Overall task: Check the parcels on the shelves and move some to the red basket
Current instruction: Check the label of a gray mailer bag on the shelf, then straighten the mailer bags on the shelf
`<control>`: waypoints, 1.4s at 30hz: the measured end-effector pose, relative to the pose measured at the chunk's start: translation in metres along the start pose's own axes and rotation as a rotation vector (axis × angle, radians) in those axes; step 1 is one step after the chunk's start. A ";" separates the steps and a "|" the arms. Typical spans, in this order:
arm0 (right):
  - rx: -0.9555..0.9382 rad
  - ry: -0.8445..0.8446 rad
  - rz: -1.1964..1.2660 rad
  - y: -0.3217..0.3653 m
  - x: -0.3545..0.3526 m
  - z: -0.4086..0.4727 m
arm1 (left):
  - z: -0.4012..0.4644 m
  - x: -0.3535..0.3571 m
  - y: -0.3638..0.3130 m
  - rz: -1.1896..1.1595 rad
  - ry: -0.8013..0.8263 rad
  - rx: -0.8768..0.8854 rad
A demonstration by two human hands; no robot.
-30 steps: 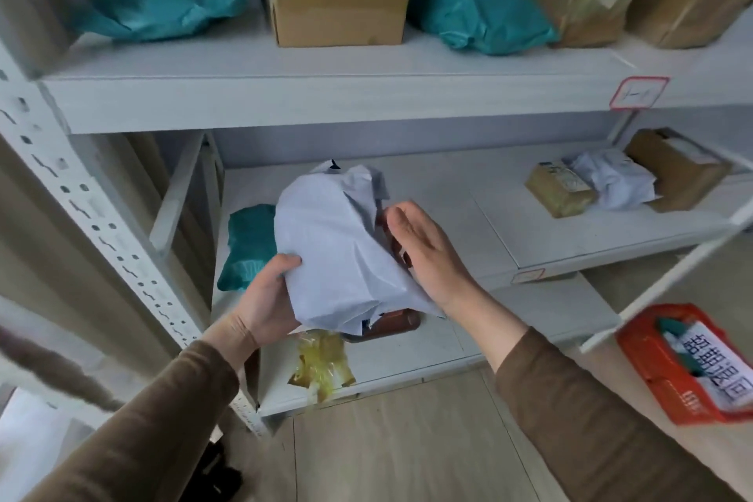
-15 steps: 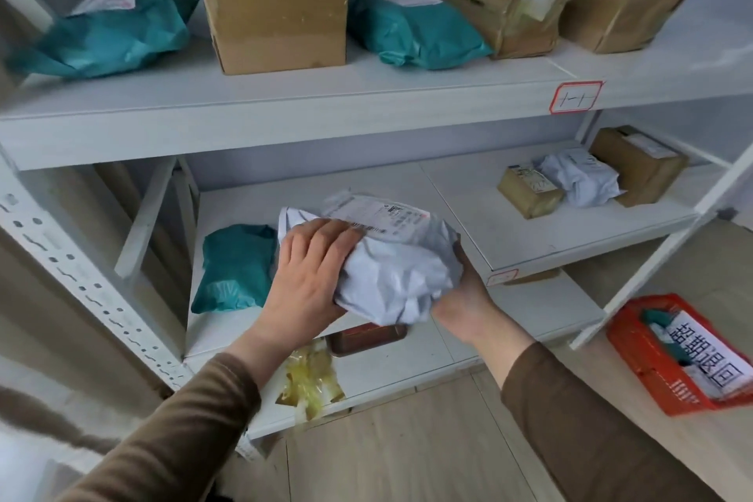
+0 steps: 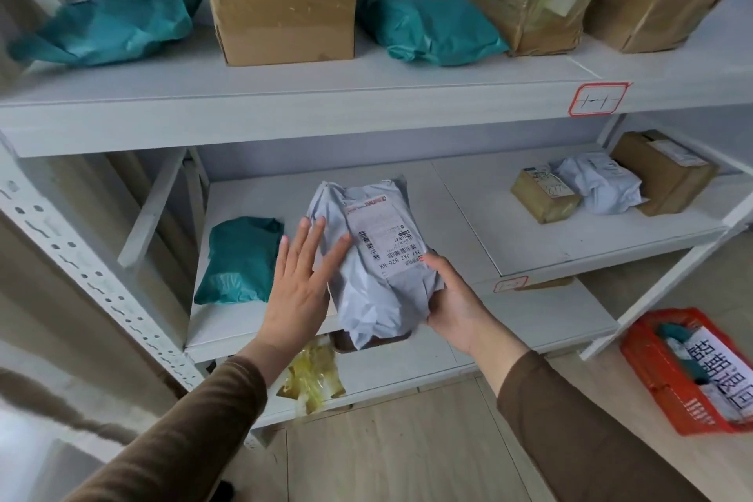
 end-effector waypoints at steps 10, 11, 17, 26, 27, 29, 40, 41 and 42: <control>0.044 -0.280 -0.051 -0.035 0.004 0.112 | -0.018 0.086 0.008 -1.317 0.643 -0.997; 0.048 -0.282 -0.084 -0.035 0.006 0.123 | -0.011 0.094 0.014 -1.322 0.610 -1.023; 0.005 -0.371 -0.253 -0.033 0.001 0.192 | 0.019 0.137 0.046 -1.366 0.499 -1.094; -0.100 -0.473 -0.436 -0.044 -0.010 0.229 | 0.027 0.178 0.062 -1.309 0.613 -1.052; -0.119 -0.522 -0.517 -0.042 -0.009 0.224 | 0.023 0.175 0.065 -1.282 0.608 -1.071; -0.282 -0.652 -0.765 -0.029 0.001 0.210 | 0.019 0.164 0.078 -1.146 0.558 -1.057; -0.046 -0.015 -0.746 -0.144 0.180 0.199 | -0.051 0.125 0.272 -0.574 0.314 -1.286; 0.096 -0.032 -0.651 -0.161 0.178 0.203 | -0.059 0.132 0.274 -0.669 0.341 -1.341; 0.198 -0.053 -0.570 -0.173 0.175 0.205 | -0.066 0.137 0.274 -0.765 0.362 -1.394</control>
Point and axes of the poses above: each hand's wrist, its own z-axis towards the middle knuckle, its own x-axis out of the palm, y = z × x, the point moved 6 cm from there along z, towards the middle knuckle, and after that the axes turned 10 degrees about z, right-handed, at the moved point
